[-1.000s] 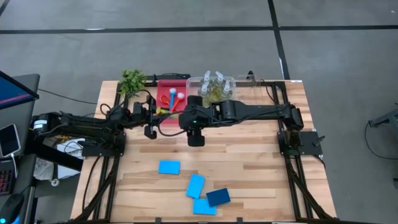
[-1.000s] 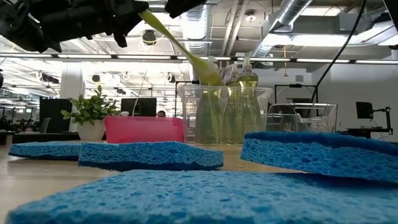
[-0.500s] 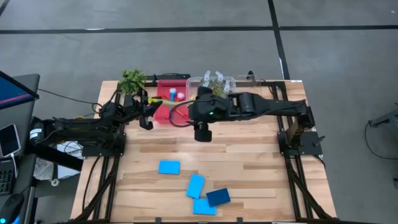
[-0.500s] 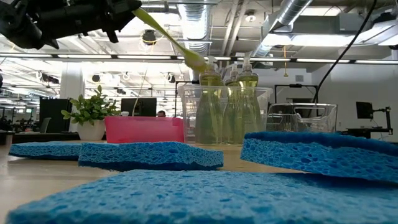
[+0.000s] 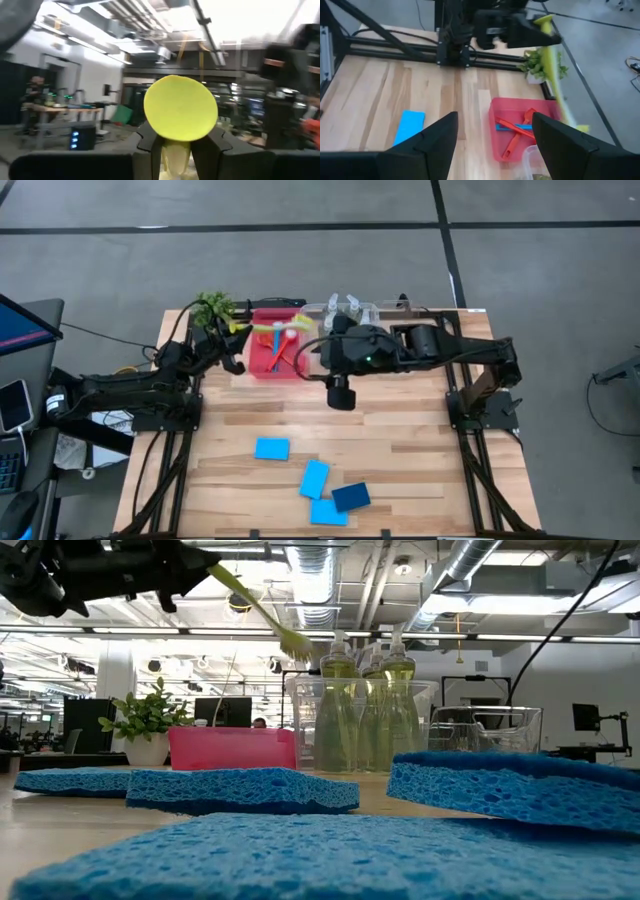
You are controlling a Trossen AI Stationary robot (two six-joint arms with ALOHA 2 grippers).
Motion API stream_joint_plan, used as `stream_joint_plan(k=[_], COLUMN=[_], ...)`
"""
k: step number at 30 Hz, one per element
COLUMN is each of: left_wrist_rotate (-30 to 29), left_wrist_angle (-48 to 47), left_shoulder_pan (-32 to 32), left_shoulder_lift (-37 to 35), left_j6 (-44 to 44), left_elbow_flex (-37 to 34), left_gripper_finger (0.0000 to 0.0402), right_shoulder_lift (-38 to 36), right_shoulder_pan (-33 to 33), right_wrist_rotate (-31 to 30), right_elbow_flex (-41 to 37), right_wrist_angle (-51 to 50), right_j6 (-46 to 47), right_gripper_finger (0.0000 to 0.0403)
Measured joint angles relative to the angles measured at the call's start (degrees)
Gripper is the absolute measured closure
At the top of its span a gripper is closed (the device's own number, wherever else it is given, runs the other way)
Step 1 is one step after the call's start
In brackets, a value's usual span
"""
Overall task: Pick & Place Kitchen Sink Supplies
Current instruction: Put the green toilet brush into the red bin
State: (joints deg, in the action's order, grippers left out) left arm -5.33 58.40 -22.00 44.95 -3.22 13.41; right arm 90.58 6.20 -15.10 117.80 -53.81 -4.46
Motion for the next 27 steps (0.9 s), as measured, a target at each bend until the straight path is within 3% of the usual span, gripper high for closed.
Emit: stream_joint_plan(k=[11,19,27], left_wrist_rotate=[-21.14,-31.72,-32.60], left_wrist_angle=[0.08,-10.30,-14.66], left_shoulder_pan=[2.10,5.90,13.83], left_shoulder_lift=[-1.55,-1.51,-1.49], left_j6=[13.83,11.56,3.59], left_elbow_flex=[0.00,-0.02,-0.02], left_gripper_finger=[0.0323,0.0322,0.0321], right_shoulder_lift=[0.55,0.55,0.55], right_shoulder_pan=[1.35,1.33,1.26], right_wrist_rotate=[0.00,0.00,-0.02], right_elbow_flex=[0.00,0.00,0.00], right_wrist_angle=[-2.68,-3.51,-3.68], right_j6=[2.17,2.77,2.41], right_gripper_finger=[0.0155,0.0155,0.0155])
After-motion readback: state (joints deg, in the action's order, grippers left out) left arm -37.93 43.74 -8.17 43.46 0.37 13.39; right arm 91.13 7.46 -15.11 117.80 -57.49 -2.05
